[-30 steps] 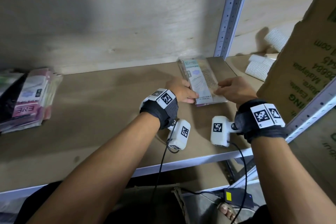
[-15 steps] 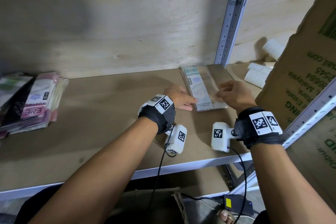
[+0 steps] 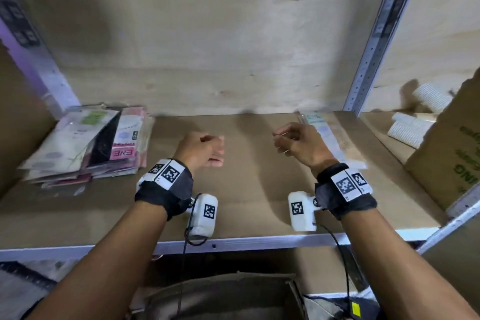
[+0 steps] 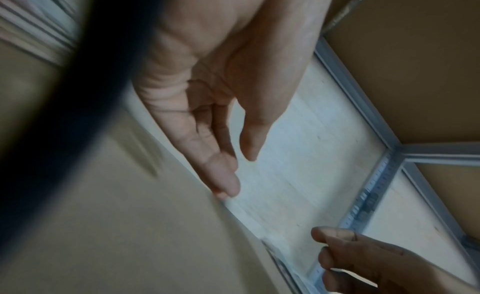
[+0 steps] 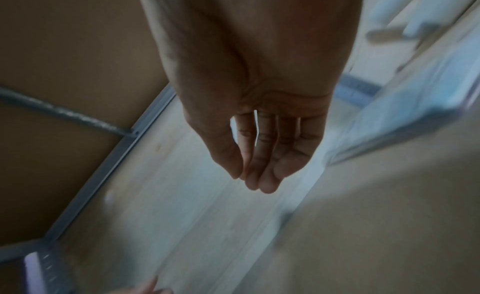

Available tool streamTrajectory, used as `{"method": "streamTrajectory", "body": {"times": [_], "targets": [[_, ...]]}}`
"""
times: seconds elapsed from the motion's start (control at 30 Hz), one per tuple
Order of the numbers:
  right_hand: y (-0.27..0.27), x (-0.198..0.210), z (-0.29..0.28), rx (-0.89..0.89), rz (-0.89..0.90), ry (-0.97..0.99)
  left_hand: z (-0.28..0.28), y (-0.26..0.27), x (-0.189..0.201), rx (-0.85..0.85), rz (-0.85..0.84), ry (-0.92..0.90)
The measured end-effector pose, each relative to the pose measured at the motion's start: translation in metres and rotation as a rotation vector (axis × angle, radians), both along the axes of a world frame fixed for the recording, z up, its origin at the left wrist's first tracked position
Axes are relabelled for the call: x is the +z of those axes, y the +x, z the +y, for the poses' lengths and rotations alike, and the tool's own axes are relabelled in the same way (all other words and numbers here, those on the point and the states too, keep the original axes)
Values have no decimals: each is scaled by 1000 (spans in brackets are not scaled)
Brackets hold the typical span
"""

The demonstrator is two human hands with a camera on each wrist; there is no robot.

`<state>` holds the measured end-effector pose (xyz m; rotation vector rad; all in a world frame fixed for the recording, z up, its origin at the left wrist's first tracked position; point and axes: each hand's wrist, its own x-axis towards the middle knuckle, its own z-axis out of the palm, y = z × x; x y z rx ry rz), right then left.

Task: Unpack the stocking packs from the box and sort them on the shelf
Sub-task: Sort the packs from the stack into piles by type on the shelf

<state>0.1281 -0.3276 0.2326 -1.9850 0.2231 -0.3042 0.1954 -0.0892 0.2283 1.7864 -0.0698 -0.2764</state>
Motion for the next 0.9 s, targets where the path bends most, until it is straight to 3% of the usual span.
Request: {"method": "streamTrajectory", "body": {"times": [0.23,0.43,0.57,0.73,0.9], "targets": [[61,3,116,210,120,24,104,17,23,139,-82,3],[121,6,213,272,284,126,170,29,41,349,-91,-73],[145,1,266,322,358,57,200,30,41,411,-115,-88],[152,-17,300,352,389,21,218,26,43,432,-107,-78],[147,-23,287,351,380,15,222,21,45,418,-83,-81]]}}
